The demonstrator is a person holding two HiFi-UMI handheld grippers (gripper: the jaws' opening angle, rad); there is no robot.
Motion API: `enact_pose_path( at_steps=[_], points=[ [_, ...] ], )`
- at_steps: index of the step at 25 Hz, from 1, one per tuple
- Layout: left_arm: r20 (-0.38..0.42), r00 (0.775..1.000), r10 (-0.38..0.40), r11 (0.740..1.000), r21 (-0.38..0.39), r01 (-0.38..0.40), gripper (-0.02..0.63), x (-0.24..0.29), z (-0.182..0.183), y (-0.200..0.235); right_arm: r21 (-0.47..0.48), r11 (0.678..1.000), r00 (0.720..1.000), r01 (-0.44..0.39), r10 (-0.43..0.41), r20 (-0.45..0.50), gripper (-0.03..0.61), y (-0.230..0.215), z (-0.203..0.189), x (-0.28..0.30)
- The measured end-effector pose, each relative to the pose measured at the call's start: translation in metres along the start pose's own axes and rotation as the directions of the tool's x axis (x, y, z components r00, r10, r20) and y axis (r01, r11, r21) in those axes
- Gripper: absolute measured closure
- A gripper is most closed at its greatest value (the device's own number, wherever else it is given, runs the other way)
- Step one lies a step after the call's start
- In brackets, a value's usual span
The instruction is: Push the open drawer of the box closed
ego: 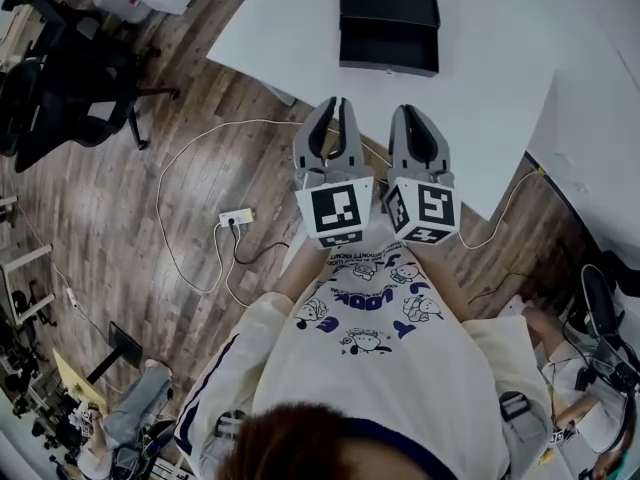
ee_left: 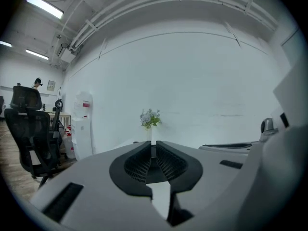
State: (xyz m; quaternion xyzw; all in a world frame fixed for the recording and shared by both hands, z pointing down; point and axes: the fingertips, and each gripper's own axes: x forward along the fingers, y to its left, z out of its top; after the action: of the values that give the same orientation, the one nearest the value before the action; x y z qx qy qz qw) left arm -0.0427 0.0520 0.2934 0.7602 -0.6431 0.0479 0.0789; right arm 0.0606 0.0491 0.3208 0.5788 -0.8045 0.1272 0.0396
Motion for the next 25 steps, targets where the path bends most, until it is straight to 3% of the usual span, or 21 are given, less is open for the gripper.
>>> enact_pose_path(
  at_steps=[18,25],
  points=[
    [-0.057,0.989,-0.138,0.99,-0.002,0.138,0.574,0.087,-0.007,0.022,0.045,0.99,0.99,0.136,-0.135,-0.035,0.534,-0.02,-0.003,0.084],
    [-0.099,0.984,-0.151,0.988,0.0,0.152,0.574,0.106,-0.02,0.02,0.05,0.985,0.984,0.168,-0.164,-0.075,0.534,-0.032,-0.016,0.097]
  ],
)
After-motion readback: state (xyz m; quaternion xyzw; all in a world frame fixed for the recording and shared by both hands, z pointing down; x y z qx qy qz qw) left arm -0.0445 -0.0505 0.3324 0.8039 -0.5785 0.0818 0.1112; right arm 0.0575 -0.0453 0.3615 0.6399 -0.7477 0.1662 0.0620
